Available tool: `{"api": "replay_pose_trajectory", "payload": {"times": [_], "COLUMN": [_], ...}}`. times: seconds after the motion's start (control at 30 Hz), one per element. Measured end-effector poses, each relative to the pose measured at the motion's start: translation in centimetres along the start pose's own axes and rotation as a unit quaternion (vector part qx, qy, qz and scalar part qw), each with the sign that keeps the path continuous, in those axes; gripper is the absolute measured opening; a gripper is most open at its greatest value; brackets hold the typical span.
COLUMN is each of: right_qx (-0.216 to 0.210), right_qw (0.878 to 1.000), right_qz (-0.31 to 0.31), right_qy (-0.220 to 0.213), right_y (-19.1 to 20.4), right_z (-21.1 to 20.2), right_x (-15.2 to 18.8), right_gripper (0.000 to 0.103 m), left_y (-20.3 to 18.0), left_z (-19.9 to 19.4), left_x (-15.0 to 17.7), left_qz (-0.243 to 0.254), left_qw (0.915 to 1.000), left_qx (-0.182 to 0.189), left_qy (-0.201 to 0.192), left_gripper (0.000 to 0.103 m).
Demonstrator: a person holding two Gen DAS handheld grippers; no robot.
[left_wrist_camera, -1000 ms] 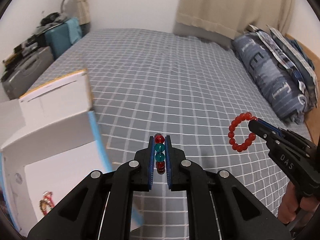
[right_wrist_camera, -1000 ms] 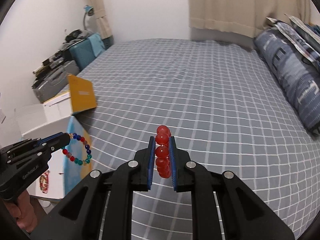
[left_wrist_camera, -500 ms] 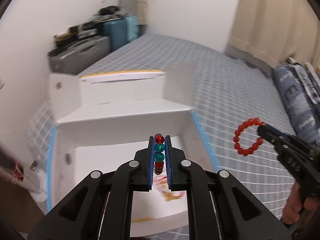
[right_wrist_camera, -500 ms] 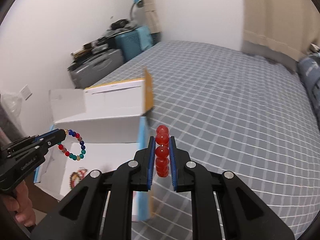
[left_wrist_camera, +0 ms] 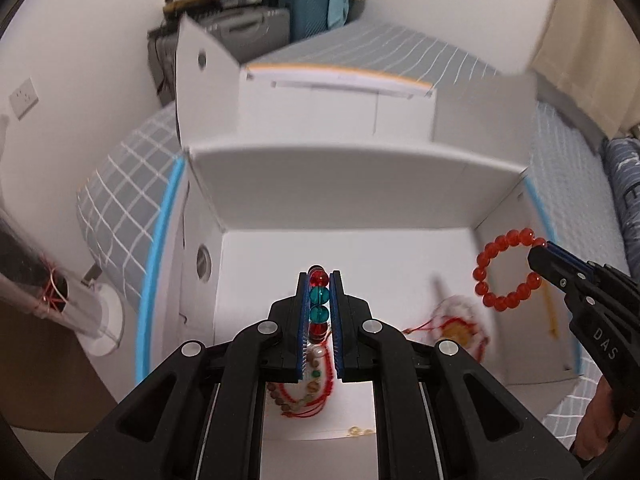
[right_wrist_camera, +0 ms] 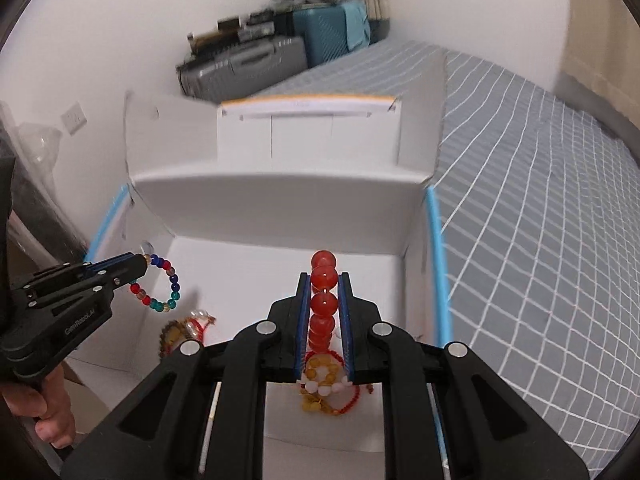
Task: Organize jewelry
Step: 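Carry multicolour and red bead bracelets into the white box and open both tools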
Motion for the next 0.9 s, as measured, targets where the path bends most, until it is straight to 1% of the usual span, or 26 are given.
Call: {"api": "replay_pose_trajectory", "payload": {"times": [0.1,0.23,0.4,0.53,0.57,0.6,0.67,0.73,0.77,0.8,0.87,0.9], "right_qx": [0.006,0.009,0.009,0.008,0.007,0.006,0.002,0.001,0.0,-0.001,-0.002,-0.002], "right_qw": [1.0,0.999,0.998,0.998,0.998,0.998,0.999,0.999,1.0,1.0,1.0,1.0], "right_qz": [-0.002,-0.004,-0.001,0.004,0.006,0.007,0.008,0.009,0.008,0.007,0.009,0.01], "right_qy": [0.021,0.051,0.064,0.064,0.064,0.061,0.047,0.036,0.029,0.022,0.0,-0.007], "right_y": [0.4,0.2,0.2,0.0,0.0,0.1,0.1,0.1,0.1,0.1,0.0,0.0], "right_z": [2.1,4.1,5.0,4.9,4.8,4.7,4.0,3.2,2.7,2.1,0.7,0.1], "right_x": [0.5,1.2,1.1,1.1,1.0,0.8,0.7,0.6,0.5,0.5,0.3,0.2], "right_gripper": [0.013,0.013,0.013,0.017,0.023,0.027,0.045,0.053,0.06,0.065,0.077,0.081], "left_y": [0.7,1.3,1.3,1.4,1.6,1.7,1.7,1.3,1.1,1.1,0.8,0.6], "left_z": [1.4,2.5,3.1,2.8,2.7,2.5,1.9,1.2,0.4,0.0,-1.3,-1.9], "left_x": [0.5,0.8,0.7,0.7,0.8,0.8,0.8,0.7,0.8,0.8,0.9,1.1], "left_qz": [-0.006,-0.011,-0.014,-0.014,-0.014,-0.015,-0.015,-0.012,-0.009,-0.007,-0.001,0.001], "left_qw": [0.9998,0.9994,0.999,0.9992,0.9993,0.9994,0.9995,0.9998,0.9999,0.9999,0.9996,0.9994], "left_qx": [-0.003,-0.006,-0.006,-0.004,-0.006,-0.009,-0.005,-0.006,-0.01,-0.013,-0.02,-0.022], "left_qy": [0.019,0.031,0.041,0.038,0.035,0.031,0.026,0.016,0.005,-0.002,-0.019,-0.026], "left_gripper": [0.009,0.009,0.009,0.01,0.011,0.011,0.013,0.024,0.035,0.044,0.05,0.059]}}
Point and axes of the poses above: each gripper's, at about its wrist camera, not at the fingertips, and z roughly the way its jaws point, y to its left, x to its underside, the point moved 4 cm from there along z, roughly the way its jaws point, and after that the axes turned 11 degrees about x, right-handed, at the moved point
